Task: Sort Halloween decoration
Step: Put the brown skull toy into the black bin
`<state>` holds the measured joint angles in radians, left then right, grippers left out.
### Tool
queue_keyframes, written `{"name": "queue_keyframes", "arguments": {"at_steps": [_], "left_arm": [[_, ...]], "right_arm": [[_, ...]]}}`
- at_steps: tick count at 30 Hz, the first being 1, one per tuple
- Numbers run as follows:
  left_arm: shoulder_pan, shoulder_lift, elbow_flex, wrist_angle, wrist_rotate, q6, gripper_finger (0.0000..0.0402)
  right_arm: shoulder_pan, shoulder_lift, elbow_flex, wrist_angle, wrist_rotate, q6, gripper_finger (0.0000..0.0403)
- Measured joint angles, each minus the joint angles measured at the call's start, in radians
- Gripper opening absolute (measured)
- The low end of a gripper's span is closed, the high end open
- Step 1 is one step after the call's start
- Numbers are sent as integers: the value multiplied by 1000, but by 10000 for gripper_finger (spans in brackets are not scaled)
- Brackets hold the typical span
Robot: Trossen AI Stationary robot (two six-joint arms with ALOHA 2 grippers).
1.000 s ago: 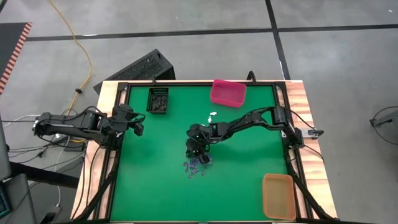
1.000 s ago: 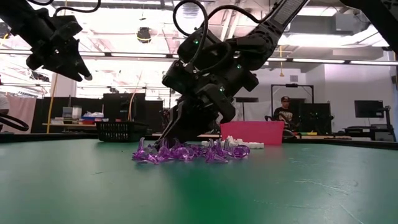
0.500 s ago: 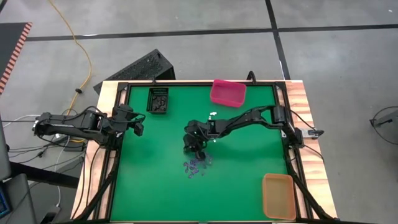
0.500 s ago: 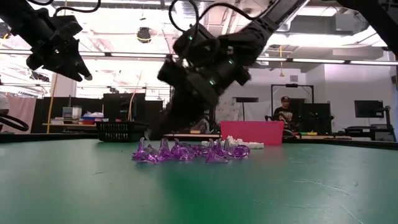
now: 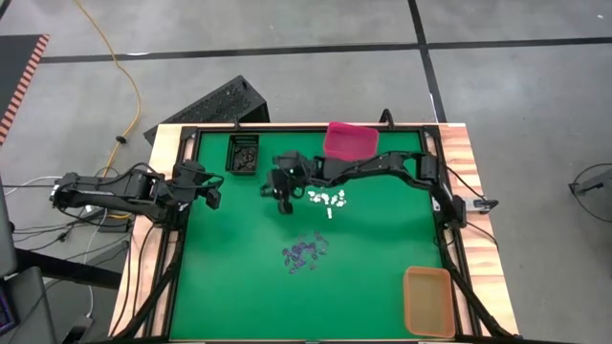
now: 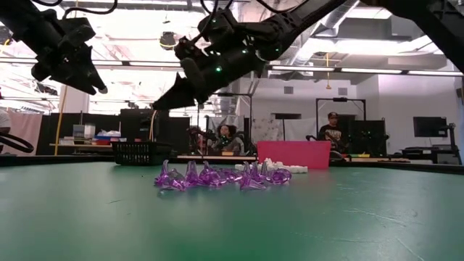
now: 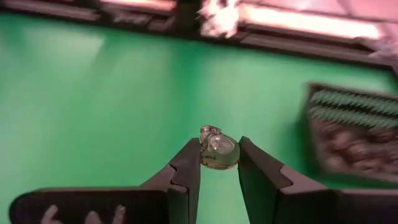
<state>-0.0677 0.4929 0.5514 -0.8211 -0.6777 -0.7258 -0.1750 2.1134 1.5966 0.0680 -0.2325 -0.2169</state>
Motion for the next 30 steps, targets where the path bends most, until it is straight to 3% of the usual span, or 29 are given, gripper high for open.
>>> {"name": "queue_keyframes", "arguments": {"at_steps": [13, 23, 30], "left_arm": [[0, -1, 0, 0, -19, 12, 183], [0, -2, 0, 0, -18, 10, 183], [0, -2, 0, 0, -18, 10, 183]], "right_arm": [[-116, 151, 264, 20, 30, 84, 114], [-125, 320, 486, -29, 26, 115, 114], [-125, 362, 539, -58, 27, 115, 114]]}}
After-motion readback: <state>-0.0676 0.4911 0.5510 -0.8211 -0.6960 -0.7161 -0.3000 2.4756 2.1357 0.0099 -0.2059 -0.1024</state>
